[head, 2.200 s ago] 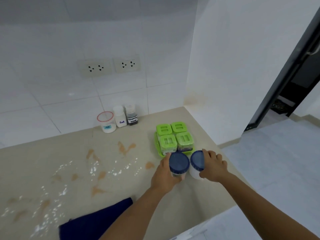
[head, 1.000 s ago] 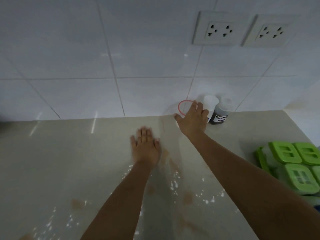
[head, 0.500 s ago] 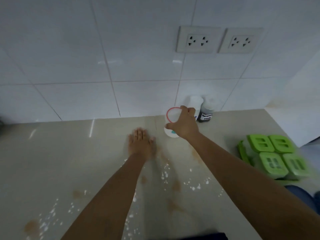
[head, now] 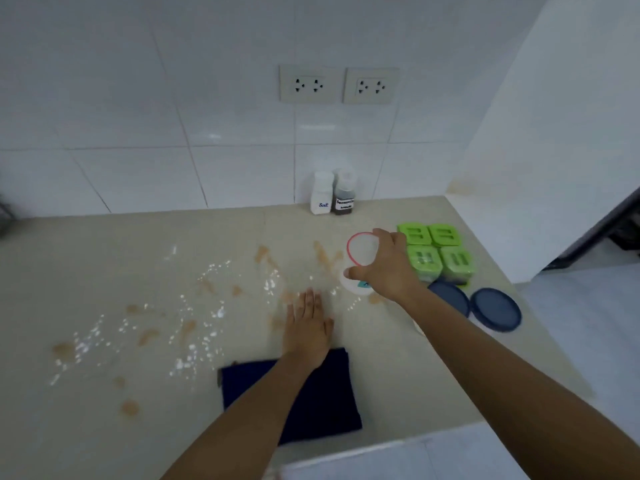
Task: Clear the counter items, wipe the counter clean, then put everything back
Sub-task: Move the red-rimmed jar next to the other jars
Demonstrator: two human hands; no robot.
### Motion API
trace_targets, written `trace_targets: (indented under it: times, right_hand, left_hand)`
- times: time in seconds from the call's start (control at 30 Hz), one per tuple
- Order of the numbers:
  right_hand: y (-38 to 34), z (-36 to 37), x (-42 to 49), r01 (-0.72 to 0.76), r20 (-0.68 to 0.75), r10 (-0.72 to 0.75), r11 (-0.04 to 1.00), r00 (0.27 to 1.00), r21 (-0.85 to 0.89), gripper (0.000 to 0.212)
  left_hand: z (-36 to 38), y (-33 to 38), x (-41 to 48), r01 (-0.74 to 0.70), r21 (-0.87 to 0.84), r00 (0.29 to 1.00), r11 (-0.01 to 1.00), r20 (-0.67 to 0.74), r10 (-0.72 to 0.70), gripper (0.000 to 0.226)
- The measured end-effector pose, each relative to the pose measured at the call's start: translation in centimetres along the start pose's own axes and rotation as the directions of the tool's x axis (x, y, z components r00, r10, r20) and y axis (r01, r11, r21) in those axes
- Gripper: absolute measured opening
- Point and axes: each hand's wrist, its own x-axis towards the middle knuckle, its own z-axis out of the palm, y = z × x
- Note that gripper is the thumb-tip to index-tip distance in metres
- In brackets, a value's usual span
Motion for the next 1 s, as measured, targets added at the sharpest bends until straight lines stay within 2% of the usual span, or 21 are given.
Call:
trace_targets:
  times: [0.1,0.2,0.27,0.3,0.4,0.43,0.6,0.73,0.87,1.0]
  right_hand:
    - [3.2,-1.5,-3.8,-0.036,0.028,0.035,0.999,0.999,0.011,0.096]
    - [6.4,-2.3,-6.9,-0.067,0.044,0.068,0.997,0.997,-0.024,0.093]
    - [8.4,-2.5,-8.6,-0.09,0.042,0.093,0.995,0.995,-0.052,0.092]
    - [9.3,-2.5,-9.5,-0.097,0.039,0.1,0.993,0.994,-0.064,0.093]
    - [11.8,-2.3,-11.7,-0.126,0.034,0.129,0.988,0.991,-0.085,0.096]
    - [12.5,-2.2,-12.3,-0.141,0.03,0.144,0.986,0.989,-0.087,0.097]
    - [14.3,-2.1,-14.0,-0.156,-0.025,0.154,0.985,0.988,-0.076,0.096]
    - [14.6,-1.8,-13.9,-0.146,-0.023,0.145,0.987,0.989,-0.061,0.098]
    - [14.1,-1.5,-13.5,-0.135,-0.037,0.13,0.959,0.991,-0.248,0.107]
    - [12.4,-1.7,-11.9,-0.082,0.014,0.089,0.957,0.996,-0.279,0.104]
  left_hand:
    - [1.8,2.9,-3.8,-0.012,-0.015,1.0,1.0,-0.017,0.011,0.066]
    - [3.5,5.2,-6.8,-0.022,-0.004,1.0,1.0,-0.015,0.022,0.094]
    - [4.4,6.0,-7.5,0.012,0.012,0.999,1.0,-0.045,-0.012,0.105]
    - [4.6,6.1,-7.8,0.032,0.013,0.998,0.999,-0.056,-0.031,0.103]
    - [5.0,6.1,-8.0,0.039,0.051,0.997,0.998,-0.065,-0.036,0.07]
    - [5.2,6.0,-8.0,0.032,0.066,0.997,0.997,-0.072,-0.027,0.067]
    - [6.1,5.8,-8.2,0.027,0.061,0.992,0.998,-0.128,-0.019,0.067]
    - [6.4,5.8,-8.1,0.016,0.064,0.99,0.998,-0.141,-0.007,0.075]
    - [6.0,5.7,-8.1,0.015,0.067,0.99,0.998,-0.14,-0.005,0.069]
    - [4.6,5.3,-7.1,0.009,0.018,0.994,1.0,-0.106,-0.007,0.065]
